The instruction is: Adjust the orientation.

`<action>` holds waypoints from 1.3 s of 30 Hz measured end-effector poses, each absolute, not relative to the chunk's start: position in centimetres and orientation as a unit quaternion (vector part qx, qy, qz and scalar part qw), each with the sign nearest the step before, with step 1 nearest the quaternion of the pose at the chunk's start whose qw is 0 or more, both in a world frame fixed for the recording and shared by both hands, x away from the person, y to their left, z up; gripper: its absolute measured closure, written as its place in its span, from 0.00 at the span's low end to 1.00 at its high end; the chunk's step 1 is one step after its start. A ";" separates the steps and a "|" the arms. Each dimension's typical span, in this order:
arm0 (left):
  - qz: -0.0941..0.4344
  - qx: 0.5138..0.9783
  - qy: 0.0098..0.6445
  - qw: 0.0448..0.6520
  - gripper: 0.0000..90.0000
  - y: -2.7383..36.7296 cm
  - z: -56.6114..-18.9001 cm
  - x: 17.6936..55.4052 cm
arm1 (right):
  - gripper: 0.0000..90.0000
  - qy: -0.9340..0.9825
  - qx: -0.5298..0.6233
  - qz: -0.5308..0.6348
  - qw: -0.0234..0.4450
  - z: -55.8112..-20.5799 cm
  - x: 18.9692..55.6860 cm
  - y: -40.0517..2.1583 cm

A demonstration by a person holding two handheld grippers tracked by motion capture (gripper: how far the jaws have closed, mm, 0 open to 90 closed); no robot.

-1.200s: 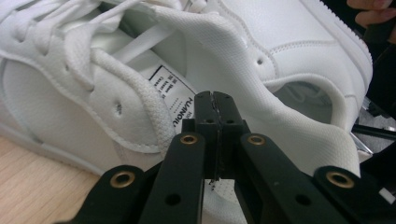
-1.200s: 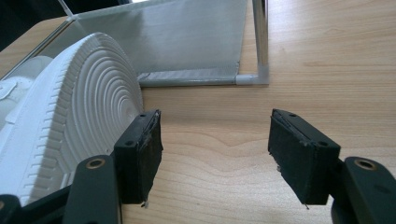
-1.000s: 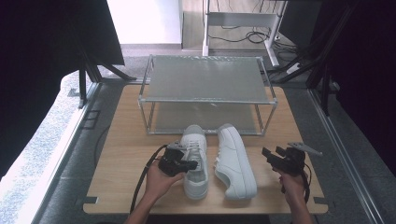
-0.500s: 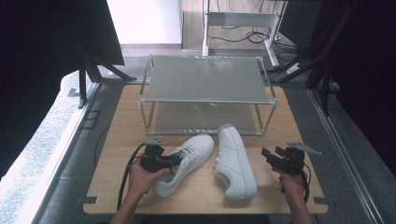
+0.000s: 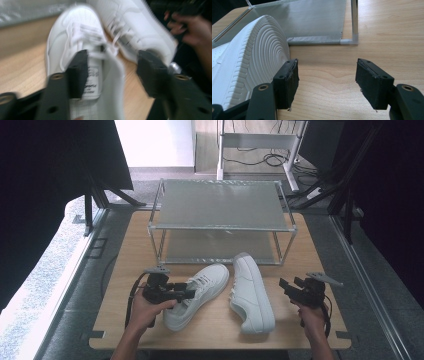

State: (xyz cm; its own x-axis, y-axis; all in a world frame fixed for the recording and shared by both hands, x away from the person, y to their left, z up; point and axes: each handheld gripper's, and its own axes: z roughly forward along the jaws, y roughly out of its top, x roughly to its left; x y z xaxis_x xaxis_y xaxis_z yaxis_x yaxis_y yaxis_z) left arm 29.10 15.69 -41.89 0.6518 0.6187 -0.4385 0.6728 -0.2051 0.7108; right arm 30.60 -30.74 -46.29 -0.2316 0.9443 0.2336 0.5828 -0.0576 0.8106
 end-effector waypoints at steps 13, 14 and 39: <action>0.044 0.747 0.431 0.504 0.37 17.8 -41.0 28.8 | 0.45 0.668 0.559 0.443 0.213 -45.7 30.3 -29.8; 0.048 0.746 0.434 0.502 0.37 17.9 -41.2 28.8 | 0.47 0.671 0.554 0.446 0.212 -45.6 30.2 -29.7; 0.045 0.735 0.477 0.480 0.35 19.1 -42.7 29.8 | 0.94 0.802 0.357 0.454 0.152 -42.9 26.6 -19.7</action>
State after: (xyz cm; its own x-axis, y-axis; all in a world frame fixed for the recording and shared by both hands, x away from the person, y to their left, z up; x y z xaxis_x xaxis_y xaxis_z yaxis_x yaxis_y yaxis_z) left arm 29.84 19.10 -42.74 0.5401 0.7447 -0.3919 0.6578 -0.0832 0.7486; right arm 26.57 -19.68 -42.93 -0.6991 0.7106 0.0796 0.4345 0.3338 0.8366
